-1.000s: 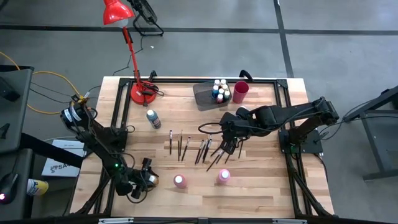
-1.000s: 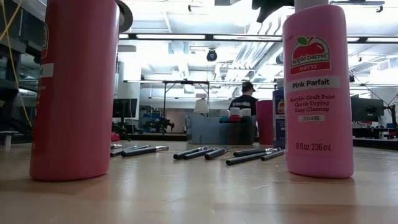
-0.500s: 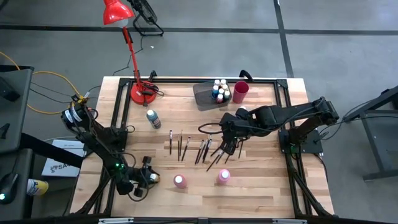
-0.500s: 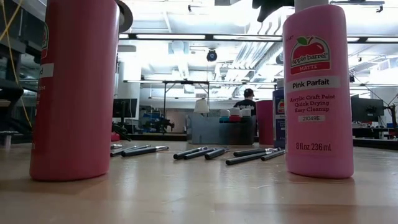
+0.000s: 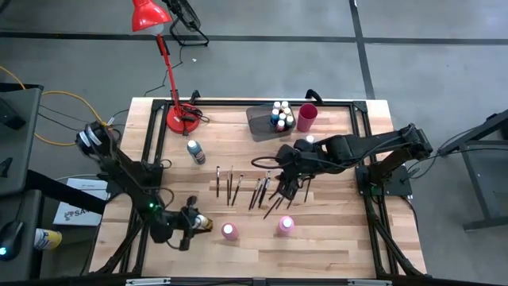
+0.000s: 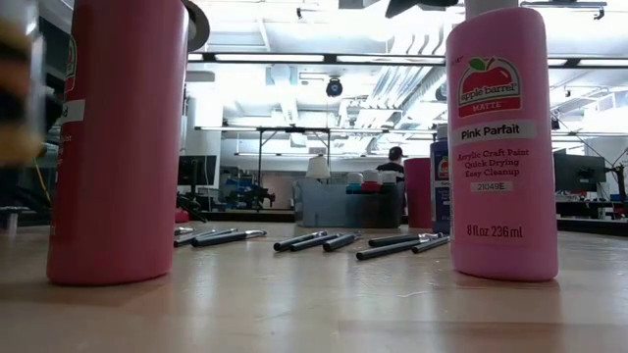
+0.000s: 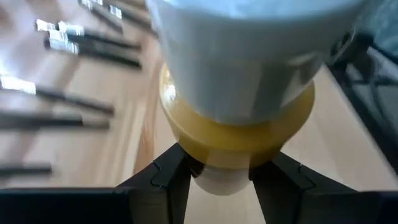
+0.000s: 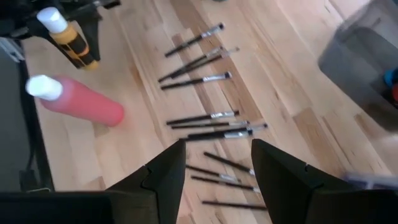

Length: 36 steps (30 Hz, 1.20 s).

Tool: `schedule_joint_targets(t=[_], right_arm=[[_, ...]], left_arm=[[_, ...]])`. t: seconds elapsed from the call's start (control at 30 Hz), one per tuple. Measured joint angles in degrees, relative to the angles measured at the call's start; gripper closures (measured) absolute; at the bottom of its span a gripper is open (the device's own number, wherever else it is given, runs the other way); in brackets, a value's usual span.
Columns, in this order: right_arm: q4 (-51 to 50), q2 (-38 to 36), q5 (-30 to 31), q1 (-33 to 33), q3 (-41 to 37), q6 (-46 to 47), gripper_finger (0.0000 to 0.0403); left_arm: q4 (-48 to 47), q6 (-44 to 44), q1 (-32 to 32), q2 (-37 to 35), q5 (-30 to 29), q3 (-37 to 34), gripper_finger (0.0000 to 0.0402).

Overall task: Pick & Place Paint Supplies
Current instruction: Put the small dark yellow paint bottle into the black bin

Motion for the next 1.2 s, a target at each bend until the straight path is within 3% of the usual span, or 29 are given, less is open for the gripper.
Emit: schedule_joint_targets(t=[0.2,0.47,0.63,0.93,1.2], right_arm=[[3.0,0.0,0.0,0.0,0.0,-1.9,0.0227],[14.8,0.0,0.1,0.0,0.0,-5.5,0.0227],[27.2,1.0,0.6,0.0,0.0,-12.7,0.0227],[42.9,3.6,4.5,-0.5,0.0,-27.0,0.0227],[50.6,5.9,5.5,-0.5,0.0,-34.4,0.0227]], left_arm=[[-4.0,10.2,7.9,-10.1,4.1,2.5,0.0258],[-31.1,18.5,18.7,-21.7,10.9,13.2,0.0258],[-45.3,26.5,26.6,-21.4,14.6,24.8,0.0259],[-53.6,39.8,36.8,-15.8,19.5,42.4,0.0259],[-55.7,41.8,41.6,-11.2,23.8,48.0,0.0259]])
